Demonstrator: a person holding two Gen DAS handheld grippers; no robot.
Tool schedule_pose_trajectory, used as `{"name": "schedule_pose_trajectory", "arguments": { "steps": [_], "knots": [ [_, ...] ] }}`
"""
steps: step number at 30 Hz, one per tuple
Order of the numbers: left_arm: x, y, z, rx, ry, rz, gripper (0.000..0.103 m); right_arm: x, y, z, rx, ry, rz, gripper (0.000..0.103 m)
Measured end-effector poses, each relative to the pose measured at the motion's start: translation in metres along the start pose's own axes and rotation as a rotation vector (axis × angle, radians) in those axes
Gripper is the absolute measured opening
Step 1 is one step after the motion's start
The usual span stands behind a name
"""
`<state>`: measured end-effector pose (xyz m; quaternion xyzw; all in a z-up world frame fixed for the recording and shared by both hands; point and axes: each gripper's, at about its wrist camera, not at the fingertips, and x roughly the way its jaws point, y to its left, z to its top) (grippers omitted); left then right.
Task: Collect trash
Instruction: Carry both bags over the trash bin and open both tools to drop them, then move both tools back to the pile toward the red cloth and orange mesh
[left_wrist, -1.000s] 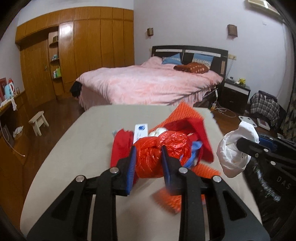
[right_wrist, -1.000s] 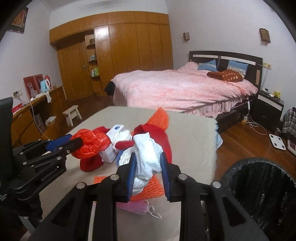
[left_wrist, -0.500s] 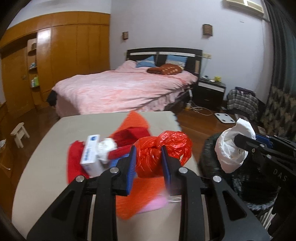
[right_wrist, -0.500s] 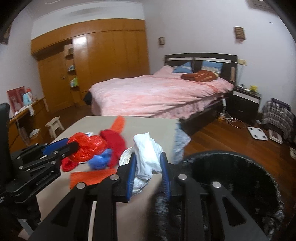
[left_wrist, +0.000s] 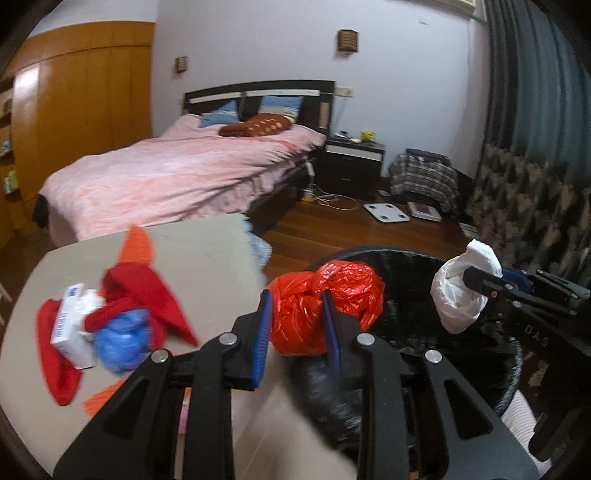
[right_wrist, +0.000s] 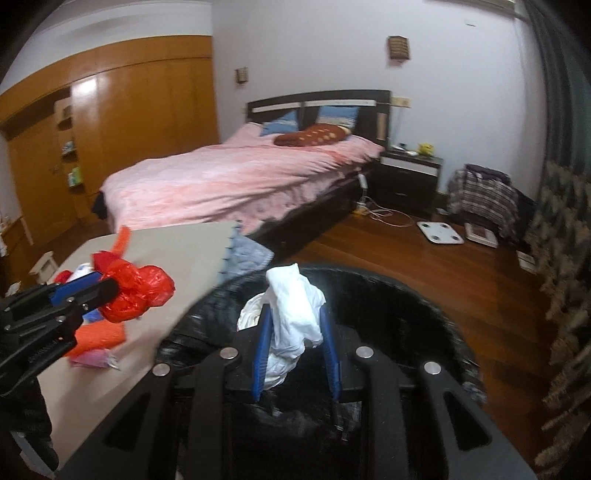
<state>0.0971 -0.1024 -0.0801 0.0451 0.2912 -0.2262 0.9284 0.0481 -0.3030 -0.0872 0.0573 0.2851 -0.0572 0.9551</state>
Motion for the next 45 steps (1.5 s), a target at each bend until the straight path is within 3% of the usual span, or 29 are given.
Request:
{"name": "schedule_pose_trajectory", "arguments": {
  "steps": [3, 7, 13, 18, 25, 38, 45],
  "knots": [
    [0.009, -0.015, 0.001, 0.011, 0.010, -0.044, 0.029, 0.003, -0.017, -0.003, 0.024, 0.011, -0.033, 0.030],
    [0.017, -0.026, 0.001, 0.027, 0.015, -0.078, 0.046, 0.000, -0.032, -0.008, 0.046, 0.013, -0.075, 0.037],
    [0.012, -0.015, -0.002, 0.009, 0.005, -0.049, 0.059, -0.002, -0.033, -0.005, 0.050, -0.006, -0.102, 0.068],
    [-0.005, 0.013, -0.001, -0.014, -0.027, 0.031, 0.074, -0.006, -0.018, -0.003, 0.045, -0.034, -0.084, 0.096],
    [-0.041, 0.060, -0.006, -0.048, -0.067, 0.155, 0.086, -0.003, 0.021, 0.003, 0.016, -0.042, -0.009, 0.097],
    [-0.091, 0.161, -0.035, -0.136, -0.069, 0.404, 0.086, 0.014, 0.137, 0.003, -0.132, -0.029, 0.236, 0.097],
    [-0.097, 0.196, -0.053, -0.185, -0.042, 0.471, 0.086, 0.027, 0.192, -0.007, -0.215, -0.018, 0.313, 0.095]
  ]
}}
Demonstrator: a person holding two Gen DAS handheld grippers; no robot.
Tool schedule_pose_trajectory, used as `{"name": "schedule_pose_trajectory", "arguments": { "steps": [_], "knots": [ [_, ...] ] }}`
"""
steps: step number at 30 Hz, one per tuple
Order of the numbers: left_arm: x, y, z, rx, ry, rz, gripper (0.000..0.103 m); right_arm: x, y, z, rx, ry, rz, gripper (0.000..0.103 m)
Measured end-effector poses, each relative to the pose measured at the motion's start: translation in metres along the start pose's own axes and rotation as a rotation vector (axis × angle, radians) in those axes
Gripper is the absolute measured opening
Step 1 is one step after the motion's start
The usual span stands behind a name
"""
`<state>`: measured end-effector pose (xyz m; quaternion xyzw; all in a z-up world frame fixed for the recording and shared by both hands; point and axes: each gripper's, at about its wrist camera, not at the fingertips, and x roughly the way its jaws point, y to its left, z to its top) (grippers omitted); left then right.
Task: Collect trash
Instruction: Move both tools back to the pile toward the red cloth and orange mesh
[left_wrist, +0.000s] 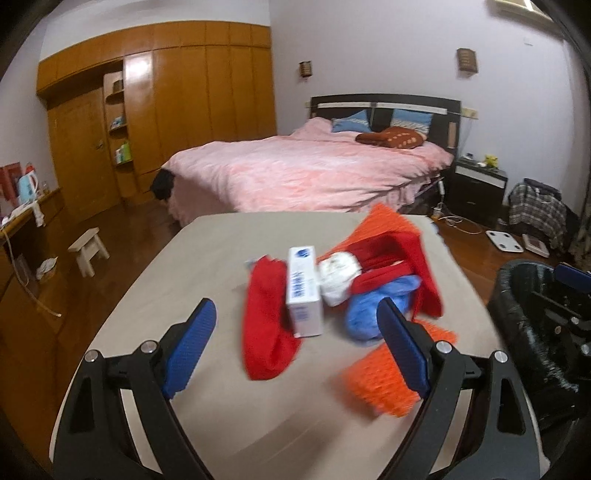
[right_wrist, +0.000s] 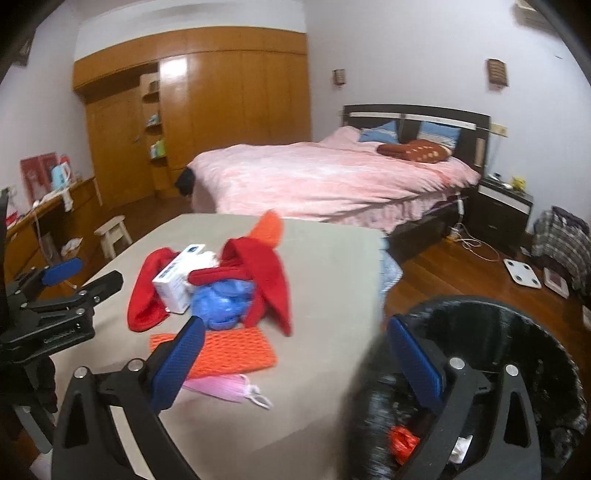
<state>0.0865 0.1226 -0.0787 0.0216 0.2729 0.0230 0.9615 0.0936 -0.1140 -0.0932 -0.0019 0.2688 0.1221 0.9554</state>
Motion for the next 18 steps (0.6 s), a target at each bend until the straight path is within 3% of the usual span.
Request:
{"name": "schedule_pose_trajectory", "arguments": {
  "steps": [12, 18],
  "knots": [
    [0.026, 0.024, -0.019, -0.025, 0.057, 0.035, 0.085, 0.077, 0.029, -0.020, -0.036, 0.163, 0.027, 0.078],
    [0.038, 0.025, -0.027, -0.030, 0.088, 0.036, 0.085, 0.094, 0.032, -0.030, -0.050, 0.238, 0.031, 0.078]
  ]
}}
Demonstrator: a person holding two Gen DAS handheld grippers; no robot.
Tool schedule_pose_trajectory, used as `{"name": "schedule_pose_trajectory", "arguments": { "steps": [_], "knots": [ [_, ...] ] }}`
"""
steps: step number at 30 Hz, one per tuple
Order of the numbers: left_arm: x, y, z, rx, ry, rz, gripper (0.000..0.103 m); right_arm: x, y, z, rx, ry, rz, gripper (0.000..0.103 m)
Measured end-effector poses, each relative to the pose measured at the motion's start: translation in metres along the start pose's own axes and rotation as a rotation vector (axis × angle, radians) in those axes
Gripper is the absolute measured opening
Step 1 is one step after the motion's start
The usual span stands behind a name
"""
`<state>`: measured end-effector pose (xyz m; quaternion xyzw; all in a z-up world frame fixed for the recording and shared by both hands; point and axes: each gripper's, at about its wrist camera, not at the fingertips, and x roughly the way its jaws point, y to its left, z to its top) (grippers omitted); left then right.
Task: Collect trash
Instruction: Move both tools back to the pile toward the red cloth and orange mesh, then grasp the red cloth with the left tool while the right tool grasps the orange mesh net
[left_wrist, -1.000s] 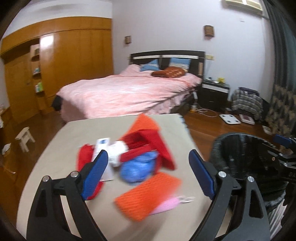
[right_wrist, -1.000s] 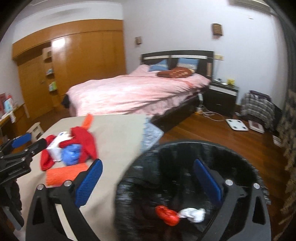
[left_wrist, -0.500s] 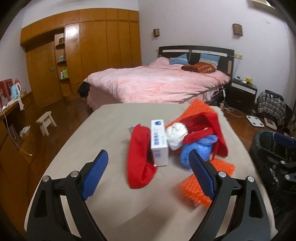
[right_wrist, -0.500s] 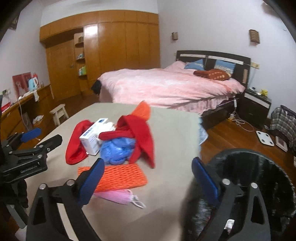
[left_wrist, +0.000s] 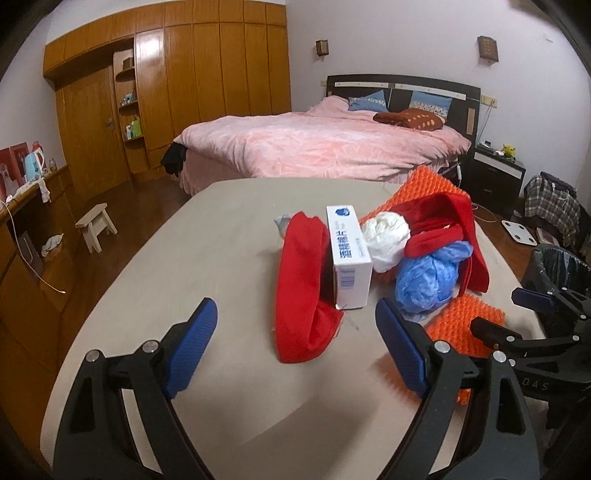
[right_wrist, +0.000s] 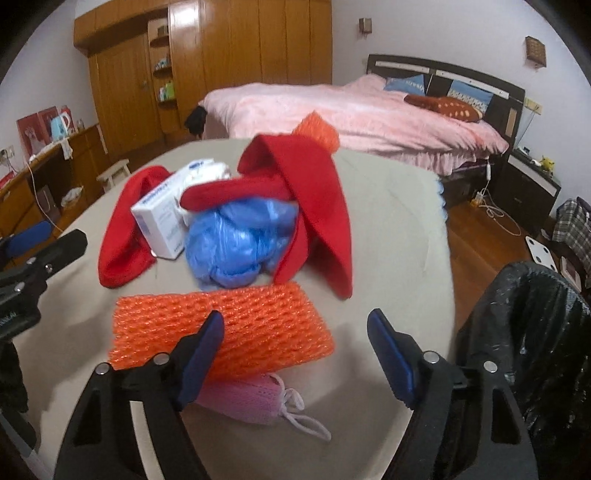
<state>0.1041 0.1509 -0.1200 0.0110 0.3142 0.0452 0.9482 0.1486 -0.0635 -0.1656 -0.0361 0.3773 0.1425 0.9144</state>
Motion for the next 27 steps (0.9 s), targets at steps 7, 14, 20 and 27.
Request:
{"name": "schedule_pose_trajectory", "arguments": {
  "steps": [7, 14, 20, 27],
  "knots": [
    [0.010, 0.001, -0.006, -0.005, 0.030, -0.004, 0.085, 0.012, 0.003, -0.001, -0.016, 0.069, 0.050, 0.053],
    [0.021, 0.005, -0.003, -0.013, 0.056, 0.002, 0.078, 0.009, 0.008, 0.001, -0.035, 0.058, 0.112, 0.012],
    [0.039, 0.008, 0.003, -0.013, 0.096, 0.007, 0.067, -0.003, 0.009, 0.009, -0.027, 0.003, 0.135, 0.012],
    [0.063, 0.007, 0.003, -0.021, 0.182, -0.043, 0.031, -0.009, 0.004, 0.017, -0.011, -0.028, 0.141, 0.012]
  ]
}}
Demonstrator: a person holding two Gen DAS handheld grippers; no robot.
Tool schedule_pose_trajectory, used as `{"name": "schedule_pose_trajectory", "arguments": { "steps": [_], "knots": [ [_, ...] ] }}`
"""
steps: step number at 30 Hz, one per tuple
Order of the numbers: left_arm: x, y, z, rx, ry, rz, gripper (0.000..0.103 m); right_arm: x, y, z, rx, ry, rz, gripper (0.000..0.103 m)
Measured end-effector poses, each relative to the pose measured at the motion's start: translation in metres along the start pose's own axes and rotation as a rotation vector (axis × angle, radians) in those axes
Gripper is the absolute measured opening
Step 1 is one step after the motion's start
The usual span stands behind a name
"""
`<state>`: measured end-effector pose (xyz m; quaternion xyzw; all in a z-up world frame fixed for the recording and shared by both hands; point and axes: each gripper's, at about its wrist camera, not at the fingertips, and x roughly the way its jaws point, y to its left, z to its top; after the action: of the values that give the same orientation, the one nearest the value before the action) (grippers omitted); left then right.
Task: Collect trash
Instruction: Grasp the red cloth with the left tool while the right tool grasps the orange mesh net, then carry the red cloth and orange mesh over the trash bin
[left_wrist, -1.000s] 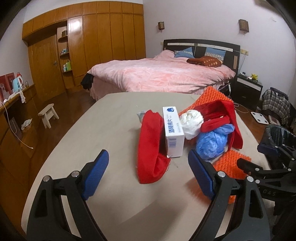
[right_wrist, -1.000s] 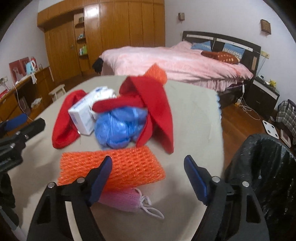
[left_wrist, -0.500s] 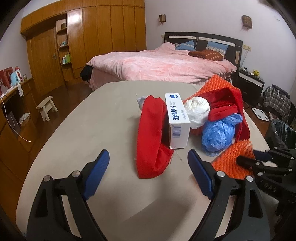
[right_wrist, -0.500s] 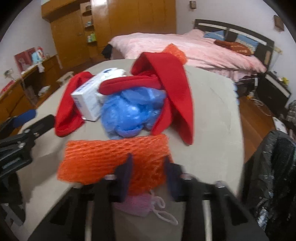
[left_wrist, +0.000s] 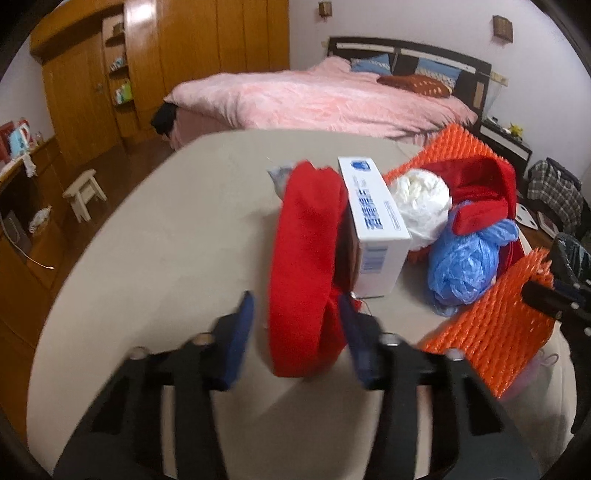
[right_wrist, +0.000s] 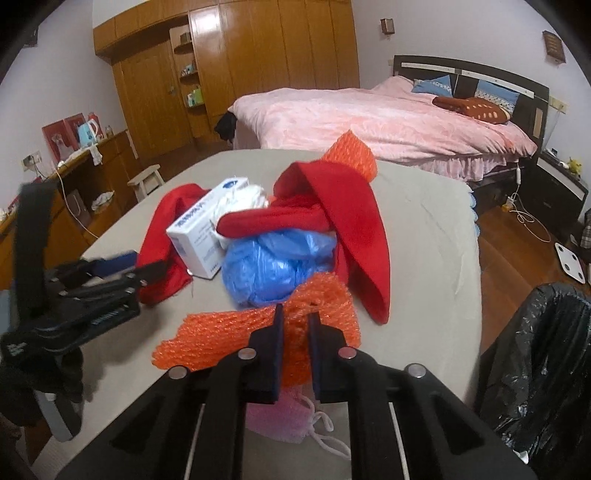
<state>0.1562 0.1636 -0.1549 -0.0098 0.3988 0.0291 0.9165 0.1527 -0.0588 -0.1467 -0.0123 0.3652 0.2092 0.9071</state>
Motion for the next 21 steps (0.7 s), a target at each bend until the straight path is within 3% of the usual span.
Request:
{"name": "schedule_pose_trajectory", "arguments": {
  "steps": [1, 4, 21],
  "knots": [
    [0.003, 0.001, 0.000, -0.001, 0.014, -0.019, 0.017, -0.001, -0.001, 0.001, 0.001, -0.004, 0.001, 0.012],
    [0.002, 0.004, -0.001, -0.013, 0.009, -0.042, 0.004, -0.007, 0.000, 0.005, 0.003, -0.019, 0.009, 0.012],
    [-0.090, -0.003, 0.017, -0.045, -0.195, -0.068, 0.002, -0.055, 0.004, 0.032, 0.001, -0.152, 0.035, 0.012]
  ]
}}
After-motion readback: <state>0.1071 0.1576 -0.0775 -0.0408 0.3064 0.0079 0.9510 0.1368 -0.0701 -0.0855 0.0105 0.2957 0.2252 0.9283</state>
